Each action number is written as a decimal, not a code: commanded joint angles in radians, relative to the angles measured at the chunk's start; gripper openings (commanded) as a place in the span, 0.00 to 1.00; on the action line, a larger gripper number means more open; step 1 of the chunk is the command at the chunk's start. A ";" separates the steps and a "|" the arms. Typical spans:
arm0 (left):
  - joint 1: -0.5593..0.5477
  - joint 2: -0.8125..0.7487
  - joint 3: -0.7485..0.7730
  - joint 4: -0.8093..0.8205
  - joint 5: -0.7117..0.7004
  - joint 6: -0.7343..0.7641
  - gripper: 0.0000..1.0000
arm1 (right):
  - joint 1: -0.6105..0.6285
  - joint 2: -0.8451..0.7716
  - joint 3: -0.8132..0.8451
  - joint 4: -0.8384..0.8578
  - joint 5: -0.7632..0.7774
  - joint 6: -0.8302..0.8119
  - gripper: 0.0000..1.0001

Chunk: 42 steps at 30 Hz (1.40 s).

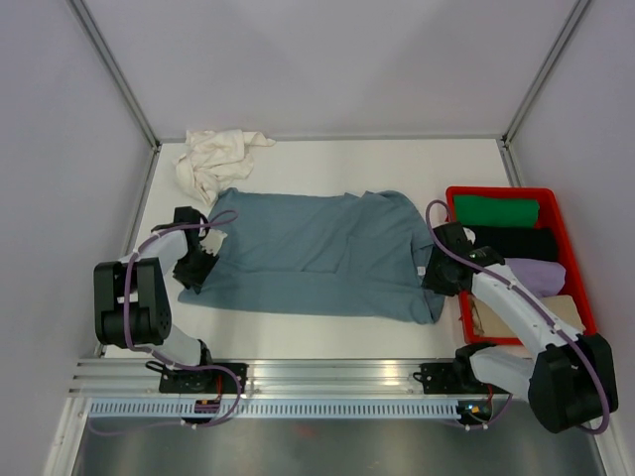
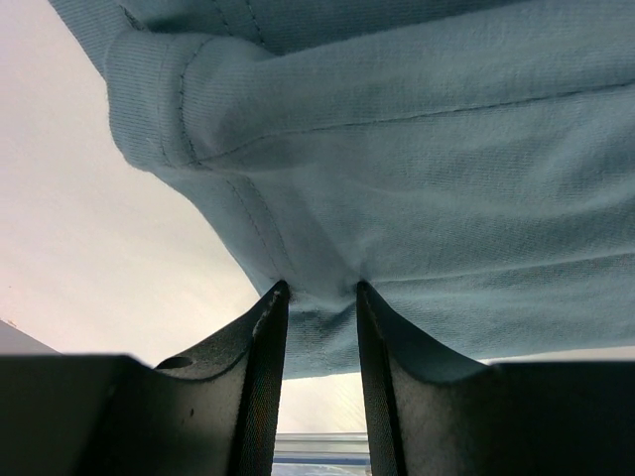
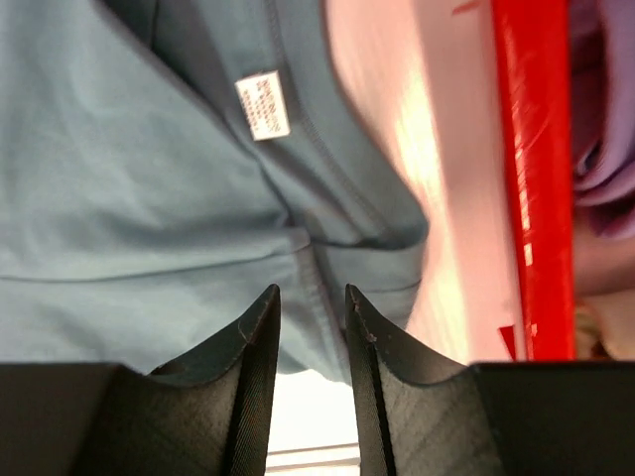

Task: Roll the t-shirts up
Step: Fold the tshirt

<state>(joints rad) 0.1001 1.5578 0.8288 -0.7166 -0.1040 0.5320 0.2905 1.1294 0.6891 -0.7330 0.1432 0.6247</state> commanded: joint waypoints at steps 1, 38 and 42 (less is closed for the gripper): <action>0.018 0.061 -0.051 0.195 -0.003 0.028 0.39 | 0.006 -0.023 -0.009 -0.054 -0.095 0.069 0.39; 0.019 -0.166 0.053 -0.036 0.064 -0.026 0.48 | 0.032 -0.080 -0.023 -0.054 0.055 0.107 0.44; 0.021 -0.180 0.056 -0.053 0.075 -0.038 0.61 | 0.035 -0.091 -0.028 -0.074 0.027 0.090 0.47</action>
<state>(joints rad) 0.1165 1.3933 0.8577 -0.7441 -0.0597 0.5240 0.3191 1.0534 0.6361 -0.7746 0.1802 0.7292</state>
